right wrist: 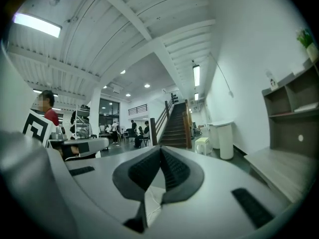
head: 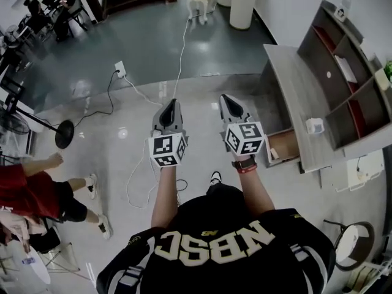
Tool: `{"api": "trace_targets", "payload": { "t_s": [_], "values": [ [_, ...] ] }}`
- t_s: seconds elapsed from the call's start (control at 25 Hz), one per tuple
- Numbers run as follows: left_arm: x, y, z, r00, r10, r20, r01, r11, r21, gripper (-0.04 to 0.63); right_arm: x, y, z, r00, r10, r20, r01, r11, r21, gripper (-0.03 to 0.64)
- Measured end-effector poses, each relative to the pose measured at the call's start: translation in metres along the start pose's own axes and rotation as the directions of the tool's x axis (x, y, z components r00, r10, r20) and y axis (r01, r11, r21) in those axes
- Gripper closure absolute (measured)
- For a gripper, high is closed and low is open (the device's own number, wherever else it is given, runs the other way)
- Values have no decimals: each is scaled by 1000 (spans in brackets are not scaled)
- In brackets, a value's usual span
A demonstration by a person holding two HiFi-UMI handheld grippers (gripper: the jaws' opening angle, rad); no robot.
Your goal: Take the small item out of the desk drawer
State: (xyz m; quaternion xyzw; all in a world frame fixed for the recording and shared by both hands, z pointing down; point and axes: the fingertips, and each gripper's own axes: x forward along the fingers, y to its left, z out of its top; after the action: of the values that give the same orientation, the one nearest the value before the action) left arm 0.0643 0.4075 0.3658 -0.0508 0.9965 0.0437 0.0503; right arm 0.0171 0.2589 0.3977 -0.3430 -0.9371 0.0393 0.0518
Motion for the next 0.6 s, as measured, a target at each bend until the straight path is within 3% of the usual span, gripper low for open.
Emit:
{"api": "trace_targets", "payload": {
  "t_s": [0.32,0.6],
  "values": [
    [135,-72,-18,987,-162,-17,161,987,-12,586,30,-122,14,993,-121,5,121,992,24,611],
    [211,-153,-46,939,-339,-58,338,941,-25,586,8,-215,5,959,-283,-9,283,957,61,611]
  ]
}}
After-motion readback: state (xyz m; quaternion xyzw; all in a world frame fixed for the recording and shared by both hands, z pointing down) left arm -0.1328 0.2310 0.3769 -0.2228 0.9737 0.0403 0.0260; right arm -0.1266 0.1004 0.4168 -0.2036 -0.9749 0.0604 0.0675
